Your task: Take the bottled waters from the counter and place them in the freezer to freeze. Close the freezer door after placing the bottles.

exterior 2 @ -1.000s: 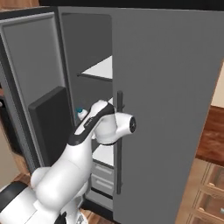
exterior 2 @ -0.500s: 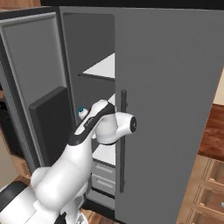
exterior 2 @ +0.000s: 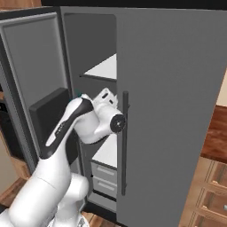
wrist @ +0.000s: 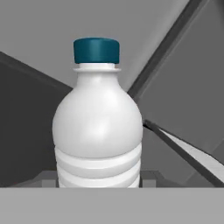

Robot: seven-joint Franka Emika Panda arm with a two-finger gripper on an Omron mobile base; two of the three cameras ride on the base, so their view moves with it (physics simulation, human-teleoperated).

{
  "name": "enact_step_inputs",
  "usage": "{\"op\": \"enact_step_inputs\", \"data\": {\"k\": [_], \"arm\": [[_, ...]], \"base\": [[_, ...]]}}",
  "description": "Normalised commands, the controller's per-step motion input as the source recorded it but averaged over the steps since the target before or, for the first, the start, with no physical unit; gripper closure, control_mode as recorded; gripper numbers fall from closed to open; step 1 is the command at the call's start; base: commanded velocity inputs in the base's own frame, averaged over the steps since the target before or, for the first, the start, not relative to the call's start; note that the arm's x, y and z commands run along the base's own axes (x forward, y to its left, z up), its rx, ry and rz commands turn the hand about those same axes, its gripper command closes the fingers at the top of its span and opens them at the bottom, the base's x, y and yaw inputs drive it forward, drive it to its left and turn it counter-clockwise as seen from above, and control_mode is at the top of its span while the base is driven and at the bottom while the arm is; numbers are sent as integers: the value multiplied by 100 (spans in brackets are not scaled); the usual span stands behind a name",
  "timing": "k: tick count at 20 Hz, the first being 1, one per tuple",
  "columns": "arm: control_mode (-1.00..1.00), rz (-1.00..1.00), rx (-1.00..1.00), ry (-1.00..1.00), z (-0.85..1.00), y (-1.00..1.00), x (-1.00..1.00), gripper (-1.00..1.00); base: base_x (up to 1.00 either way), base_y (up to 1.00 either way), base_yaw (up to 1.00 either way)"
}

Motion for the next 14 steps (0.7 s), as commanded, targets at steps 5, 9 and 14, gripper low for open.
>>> {"op": "enact_step_inputs", "data": {"k": [5,9,14], "arm": [[-100,-37,25,0,100,23,0,100],[-100,-13,38,0,72,1,0,100],[-100,-2,24,0,33,0,0,100]], "base": [[0,0,0],[0,0,0],[0,0,0]]}}
